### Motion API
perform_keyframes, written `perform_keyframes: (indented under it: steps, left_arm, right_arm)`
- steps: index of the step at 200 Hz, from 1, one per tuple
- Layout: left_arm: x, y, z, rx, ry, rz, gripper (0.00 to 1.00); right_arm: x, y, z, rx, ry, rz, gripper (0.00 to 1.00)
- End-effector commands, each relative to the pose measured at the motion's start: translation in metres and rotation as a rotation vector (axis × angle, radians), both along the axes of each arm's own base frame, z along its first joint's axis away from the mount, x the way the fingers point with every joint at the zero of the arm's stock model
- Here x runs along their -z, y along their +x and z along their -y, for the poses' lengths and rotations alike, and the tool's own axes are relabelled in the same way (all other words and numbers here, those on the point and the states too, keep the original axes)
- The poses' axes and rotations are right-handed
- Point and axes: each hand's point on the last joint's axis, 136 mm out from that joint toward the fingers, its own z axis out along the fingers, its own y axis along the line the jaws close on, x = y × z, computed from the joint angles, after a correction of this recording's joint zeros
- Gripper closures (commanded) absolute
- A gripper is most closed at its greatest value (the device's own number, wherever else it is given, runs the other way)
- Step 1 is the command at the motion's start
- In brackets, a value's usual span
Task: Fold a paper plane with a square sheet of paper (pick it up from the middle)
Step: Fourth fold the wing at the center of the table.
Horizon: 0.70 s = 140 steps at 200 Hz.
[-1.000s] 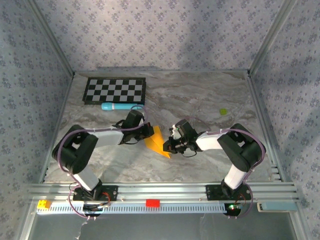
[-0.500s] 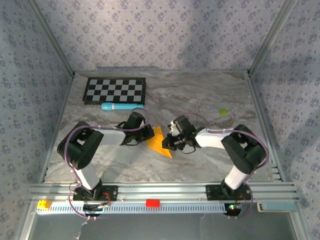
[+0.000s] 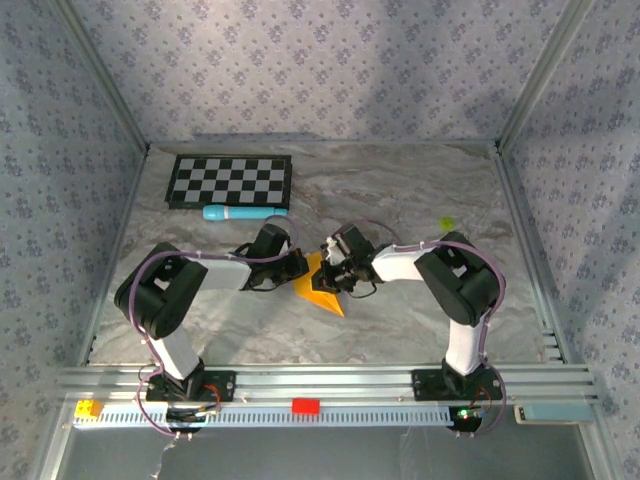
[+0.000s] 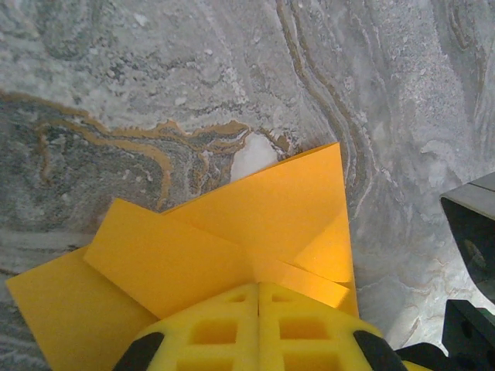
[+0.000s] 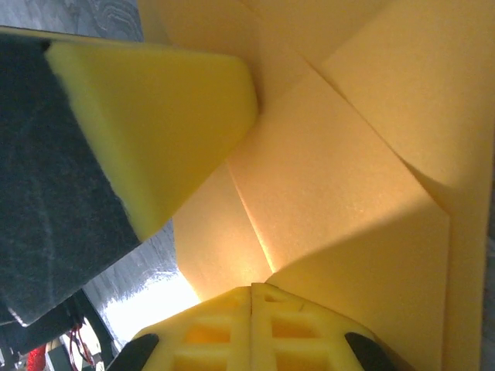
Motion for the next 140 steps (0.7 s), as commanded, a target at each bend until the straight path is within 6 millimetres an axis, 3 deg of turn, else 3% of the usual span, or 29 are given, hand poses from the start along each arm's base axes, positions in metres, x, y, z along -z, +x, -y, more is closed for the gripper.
perform_keyframes:
  steps: [1, 41, 112, 125, 140]
  left_arm:
    - [0.030, -0.016, -0.018, -0.010, 0.096, -0.079, 1.00]
    - [0.030, -0.014, -0.018, -0.010, 0.099, -0.078, 1.00]
    - [0.028, -0.012, -0.015, -0.004, 0.094, -0.079, 1.00]
    - [0.028, -0.012, -0.015, -0.001, 0.097, -0.080, 1.00]
    - [0.029, -0.012, -0.016, -0.001, 0.099, -0.081, 1.00]
  right_arm:
    - [0.003, -0.016, 0.009, -0.003, -0.004, -0.058, 0.97]
    - [-0.024, -0.019, 0.018, -0.008, 0.009, 0.015, 0.95]
    - [0.024, -0.049, 0.053, 0.031, -0.085, -0.070, 0.94]
    - [0.024, -0.050, 0.055, 0.040, -0.080, -0.074, 0.94]
    - [0.011, -0.050, 0.050, 0.038, -0.029, -0.063, 0.93]
